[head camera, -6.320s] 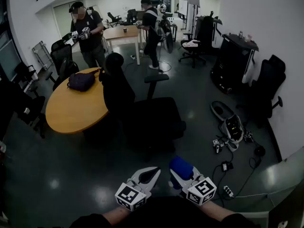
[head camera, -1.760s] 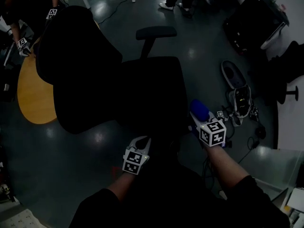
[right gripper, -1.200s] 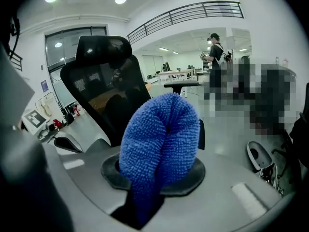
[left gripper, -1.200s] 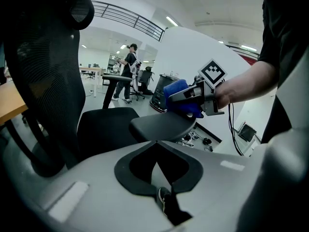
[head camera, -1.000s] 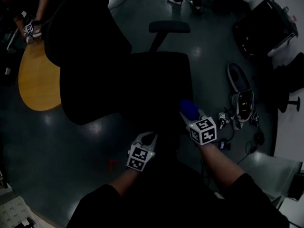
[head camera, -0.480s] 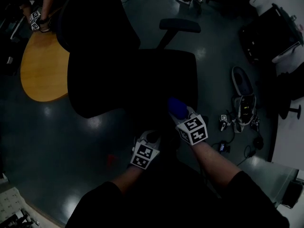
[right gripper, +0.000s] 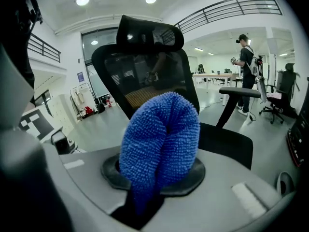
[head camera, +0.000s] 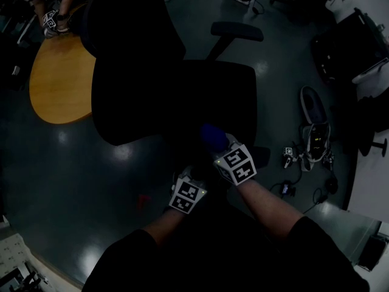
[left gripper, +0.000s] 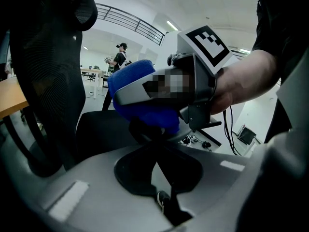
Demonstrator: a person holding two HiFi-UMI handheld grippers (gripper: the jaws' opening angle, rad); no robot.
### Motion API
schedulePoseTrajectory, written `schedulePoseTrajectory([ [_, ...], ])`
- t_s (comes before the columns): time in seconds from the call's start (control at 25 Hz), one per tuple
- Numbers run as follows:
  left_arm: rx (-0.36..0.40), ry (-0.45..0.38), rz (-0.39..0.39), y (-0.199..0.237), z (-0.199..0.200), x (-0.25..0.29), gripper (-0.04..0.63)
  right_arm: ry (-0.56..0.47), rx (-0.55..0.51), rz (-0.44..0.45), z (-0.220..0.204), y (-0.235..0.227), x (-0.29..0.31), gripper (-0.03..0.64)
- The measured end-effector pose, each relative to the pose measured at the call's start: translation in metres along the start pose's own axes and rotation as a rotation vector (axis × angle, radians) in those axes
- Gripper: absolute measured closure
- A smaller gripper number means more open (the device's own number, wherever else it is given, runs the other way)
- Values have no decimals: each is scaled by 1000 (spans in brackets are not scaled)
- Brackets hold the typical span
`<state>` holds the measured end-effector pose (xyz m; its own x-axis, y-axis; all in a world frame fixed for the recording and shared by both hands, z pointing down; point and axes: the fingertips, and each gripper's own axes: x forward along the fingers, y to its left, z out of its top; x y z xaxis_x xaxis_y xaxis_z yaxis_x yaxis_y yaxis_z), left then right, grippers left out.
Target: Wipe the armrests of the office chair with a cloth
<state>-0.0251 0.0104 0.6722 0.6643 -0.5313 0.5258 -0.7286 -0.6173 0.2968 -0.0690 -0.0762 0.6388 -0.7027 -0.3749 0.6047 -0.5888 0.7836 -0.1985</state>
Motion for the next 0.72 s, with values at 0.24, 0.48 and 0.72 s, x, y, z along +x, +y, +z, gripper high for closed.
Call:
schedulePoseTrajectory([
  [0.24,9,14,2,3,0,1,575,-29,19,67,5,26,1,509],
  [0.48,18,28,25,9,1,-9,575,-102,43,46,10,21,-42,509],
  [0.72,26,40,58,20,1,-16,575,-157,96,-86,-9,-26,-112,509],
])
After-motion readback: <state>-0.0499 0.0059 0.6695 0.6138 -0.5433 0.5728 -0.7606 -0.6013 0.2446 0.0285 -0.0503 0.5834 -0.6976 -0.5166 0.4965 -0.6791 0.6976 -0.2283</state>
